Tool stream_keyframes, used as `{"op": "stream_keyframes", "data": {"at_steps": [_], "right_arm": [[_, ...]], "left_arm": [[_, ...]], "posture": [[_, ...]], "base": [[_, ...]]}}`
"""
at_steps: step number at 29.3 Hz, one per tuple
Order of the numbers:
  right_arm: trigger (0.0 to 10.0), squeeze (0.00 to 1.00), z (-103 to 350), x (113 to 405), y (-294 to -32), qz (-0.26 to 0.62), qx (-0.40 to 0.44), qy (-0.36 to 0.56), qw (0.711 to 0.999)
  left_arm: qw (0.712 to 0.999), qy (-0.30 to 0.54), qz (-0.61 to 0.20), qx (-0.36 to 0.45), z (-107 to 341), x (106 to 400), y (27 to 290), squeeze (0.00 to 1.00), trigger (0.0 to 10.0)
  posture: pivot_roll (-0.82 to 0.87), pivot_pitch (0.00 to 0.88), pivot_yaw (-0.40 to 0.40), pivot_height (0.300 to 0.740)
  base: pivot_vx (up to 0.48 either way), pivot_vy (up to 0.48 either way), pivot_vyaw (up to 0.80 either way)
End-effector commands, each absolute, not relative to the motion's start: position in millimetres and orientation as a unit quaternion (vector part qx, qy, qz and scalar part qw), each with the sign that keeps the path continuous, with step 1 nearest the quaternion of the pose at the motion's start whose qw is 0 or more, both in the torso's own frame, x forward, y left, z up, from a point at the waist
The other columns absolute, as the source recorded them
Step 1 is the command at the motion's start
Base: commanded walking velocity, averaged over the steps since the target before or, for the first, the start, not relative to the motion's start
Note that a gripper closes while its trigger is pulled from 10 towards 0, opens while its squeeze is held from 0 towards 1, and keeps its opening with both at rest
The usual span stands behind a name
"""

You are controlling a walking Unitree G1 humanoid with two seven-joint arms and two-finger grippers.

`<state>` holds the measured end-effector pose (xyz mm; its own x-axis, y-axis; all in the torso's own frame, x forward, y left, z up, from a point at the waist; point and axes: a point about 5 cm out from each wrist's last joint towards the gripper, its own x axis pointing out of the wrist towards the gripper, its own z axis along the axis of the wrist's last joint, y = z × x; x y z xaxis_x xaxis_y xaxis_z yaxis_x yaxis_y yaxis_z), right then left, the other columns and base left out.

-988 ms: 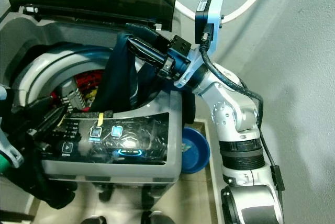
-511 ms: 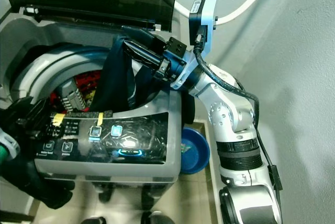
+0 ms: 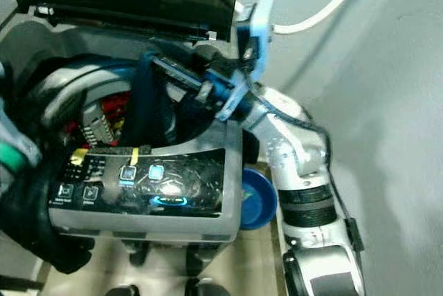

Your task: Clothes washing

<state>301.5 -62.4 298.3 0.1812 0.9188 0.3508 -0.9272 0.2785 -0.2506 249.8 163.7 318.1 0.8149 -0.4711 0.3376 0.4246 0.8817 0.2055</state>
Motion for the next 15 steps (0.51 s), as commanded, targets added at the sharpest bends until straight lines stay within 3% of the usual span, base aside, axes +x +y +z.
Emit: {"op": "stream_keyframes", "data": {"at_steps": [1, 4, 9, 15], "right_arm": [[10.0, 0.00, 296, 295, -53, 0.616, -0.017, -0.223, 0.756], [10.0, 0.00, 295, 294, -53, 0.618, -0.019, -0.221, 0.754], [10.0, 0.00, 286, 296, -62, 0.626, -0.031, -0.197, 0.754], [10.0, 0.00, 267, 288, -47, 0.661, -0.056, -0.168, 0.730]], "left_arm": [[0.936, -0.226, -0.257, 0.087, 331, 241, 160, 0.00, 10.0], [0.935, -0.235, -0.244, 0.104, 336, 239, 164, 0.00, 10.0], [0.923, -0.315, -0.088, 0.201, 367, 233, 191, 0.00, 10.0], [0.892, -0.373, -0.068, 0.246, 386, 231, 177, 0.00, 10.0]], "posture": [[0.14, 0.104, -0.024, 0.740], [0.14, 0.104, -0.024, 0.740], [0.17, 0.110, -0.031, 0.740], [0.17, 0.102, -0.032, 0.740]], "base": [[0.000, 0.000, 0.00], [0.000, 0.000, 0.00], [0.000, 0.000, 0.00], [0.000, 0.000, 0.00]]}}
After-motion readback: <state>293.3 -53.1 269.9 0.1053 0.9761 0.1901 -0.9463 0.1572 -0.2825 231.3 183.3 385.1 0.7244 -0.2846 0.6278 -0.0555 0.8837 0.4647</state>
